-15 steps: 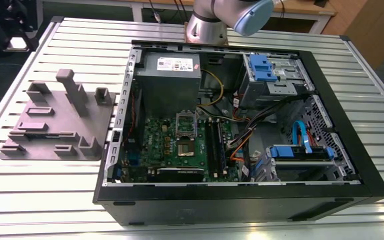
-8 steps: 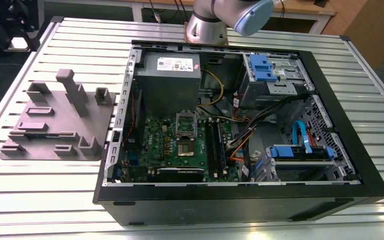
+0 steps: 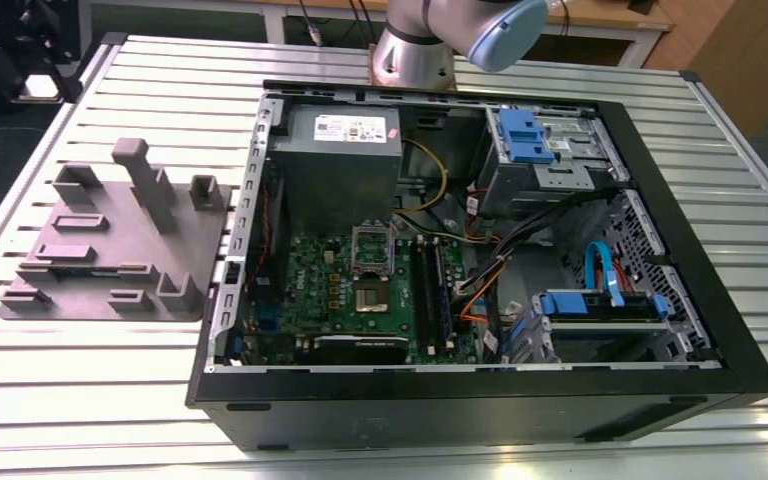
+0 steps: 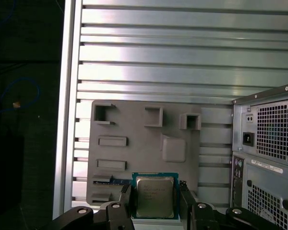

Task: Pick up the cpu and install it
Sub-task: 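Pick up the cpu and move it towards the insertion slot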

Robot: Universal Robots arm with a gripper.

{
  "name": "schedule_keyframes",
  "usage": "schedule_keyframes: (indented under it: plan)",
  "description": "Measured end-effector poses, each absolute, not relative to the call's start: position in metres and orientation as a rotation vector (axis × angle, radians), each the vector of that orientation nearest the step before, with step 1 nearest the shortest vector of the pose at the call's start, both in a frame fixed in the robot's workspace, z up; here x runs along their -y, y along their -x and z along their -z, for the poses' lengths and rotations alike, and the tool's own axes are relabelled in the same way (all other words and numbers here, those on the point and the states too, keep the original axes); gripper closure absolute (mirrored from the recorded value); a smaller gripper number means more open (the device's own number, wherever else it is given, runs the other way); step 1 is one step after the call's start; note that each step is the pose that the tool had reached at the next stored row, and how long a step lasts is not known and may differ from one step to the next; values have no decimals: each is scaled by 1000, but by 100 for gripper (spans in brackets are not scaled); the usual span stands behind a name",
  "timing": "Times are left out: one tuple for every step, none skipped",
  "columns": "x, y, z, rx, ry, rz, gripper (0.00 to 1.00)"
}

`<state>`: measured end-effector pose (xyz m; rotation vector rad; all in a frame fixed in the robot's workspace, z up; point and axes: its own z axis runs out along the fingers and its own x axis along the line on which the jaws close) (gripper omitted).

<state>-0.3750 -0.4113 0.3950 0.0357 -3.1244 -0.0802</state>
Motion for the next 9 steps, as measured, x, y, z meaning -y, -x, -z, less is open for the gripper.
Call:
schedule_keyframes:
  plan:
    - [411,375,-395,3124,-36,80,53]
    - [411,374,-395,3124,-36,80,53]
    - [411,374,-395,3124,-36,80,53]
    - [411,374,-395,3124,-36,80,53]
    - [411,374,-395,3124,-36,80,53]
    - [411,373,-395,3124,-36,80,53]
    - [411,373,-395,3124,-36,80,53]
    - [411,373,-395,3124,-36,80,53]
    - [411,373,-395,3124,-36,80,53]
